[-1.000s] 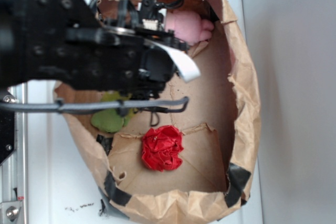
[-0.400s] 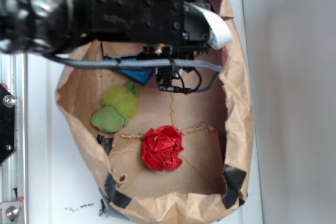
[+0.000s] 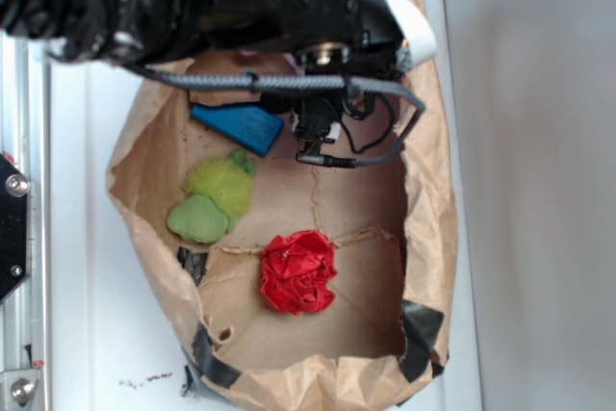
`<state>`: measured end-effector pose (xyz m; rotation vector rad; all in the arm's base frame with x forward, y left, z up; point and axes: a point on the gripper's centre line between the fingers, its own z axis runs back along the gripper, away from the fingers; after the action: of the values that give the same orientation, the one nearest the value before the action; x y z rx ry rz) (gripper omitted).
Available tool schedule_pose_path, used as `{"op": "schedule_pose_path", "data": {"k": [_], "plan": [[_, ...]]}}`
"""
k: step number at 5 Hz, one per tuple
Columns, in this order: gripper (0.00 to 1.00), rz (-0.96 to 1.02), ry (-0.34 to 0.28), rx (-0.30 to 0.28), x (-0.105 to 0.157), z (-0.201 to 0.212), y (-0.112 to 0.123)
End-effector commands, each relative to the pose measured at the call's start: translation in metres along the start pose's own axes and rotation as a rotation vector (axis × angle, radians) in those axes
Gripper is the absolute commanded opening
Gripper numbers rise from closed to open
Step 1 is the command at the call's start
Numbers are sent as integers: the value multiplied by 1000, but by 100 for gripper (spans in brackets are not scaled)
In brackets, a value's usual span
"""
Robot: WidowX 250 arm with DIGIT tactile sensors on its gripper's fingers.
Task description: Grab the pink bunny.
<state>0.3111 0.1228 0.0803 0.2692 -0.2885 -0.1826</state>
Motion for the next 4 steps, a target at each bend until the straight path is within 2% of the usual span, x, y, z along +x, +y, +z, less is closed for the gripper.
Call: {"op": "schedule_pose_path", "data": {"k": [1, 2, 3, 4], "plan": [[100, 5, -41, 3, 12, 23, 35], [100, 3, -41, 7, 9, 21, 36], [100, 8, -43, 57, 8, 19, 34], [100, 29, 2, 107, 12, 6, 36]]}}
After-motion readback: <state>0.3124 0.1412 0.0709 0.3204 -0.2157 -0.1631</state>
